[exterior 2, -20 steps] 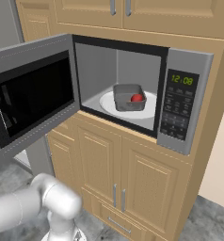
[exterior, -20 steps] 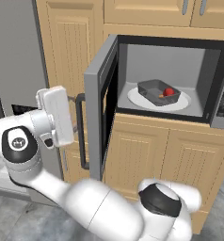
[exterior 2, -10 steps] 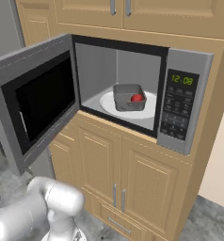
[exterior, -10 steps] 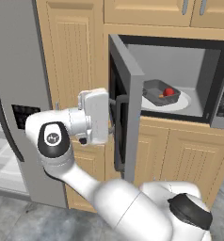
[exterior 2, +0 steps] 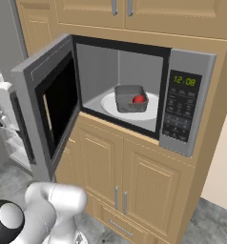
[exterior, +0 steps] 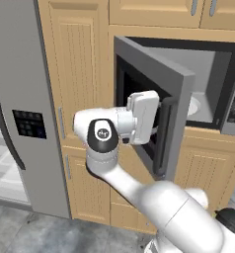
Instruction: Place the tupperware containing the shrimp and onion meal in the microwave. Close the microwave door and press the start button to reheat the meal.
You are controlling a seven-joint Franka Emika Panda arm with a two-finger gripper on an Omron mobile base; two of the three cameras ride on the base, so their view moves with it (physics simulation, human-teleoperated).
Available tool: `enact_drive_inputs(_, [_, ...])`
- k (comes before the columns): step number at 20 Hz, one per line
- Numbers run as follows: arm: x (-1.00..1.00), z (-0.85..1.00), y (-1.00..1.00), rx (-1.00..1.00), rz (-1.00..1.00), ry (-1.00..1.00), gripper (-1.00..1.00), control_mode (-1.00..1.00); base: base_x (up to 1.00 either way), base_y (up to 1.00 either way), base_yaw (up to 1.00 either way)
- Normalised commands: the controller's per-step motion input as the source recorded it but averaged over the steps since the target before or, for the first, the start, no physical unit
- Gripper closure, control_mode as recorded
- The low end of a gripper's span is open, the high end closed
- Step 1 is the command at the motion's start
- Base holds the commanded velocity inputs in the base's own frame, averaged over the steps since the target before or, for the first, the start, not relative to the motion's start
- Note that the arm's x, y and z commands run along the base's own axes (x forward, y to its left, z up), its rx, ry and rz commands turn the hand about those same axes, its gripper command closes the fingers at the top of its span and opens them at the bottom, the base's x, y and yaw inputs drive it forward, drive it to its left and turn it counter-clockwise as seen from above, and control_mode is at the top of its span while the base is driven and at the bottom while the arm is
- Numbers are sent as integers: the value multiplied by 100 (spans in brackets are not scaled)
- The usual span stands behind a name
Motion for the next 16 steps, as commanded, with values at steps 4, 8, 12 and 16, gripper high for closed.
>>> enact_drive_inputs(4, [8, 0, -100, 2, 0, -5, -100, -100, 0, 0, 0])
enact_drive_inputs(8, [19, 0, -100, 0, 0, -1, -100, -100, 0, 0, 0])
enact_drive_inputs(12, [44, 0, -99, 0, 0, 0, -100, -100, 0, 0, 0])
enact_drive_inputs(16, [86, 0, -84, 0, 0, 7, -100, -100, 0, 0, 0])
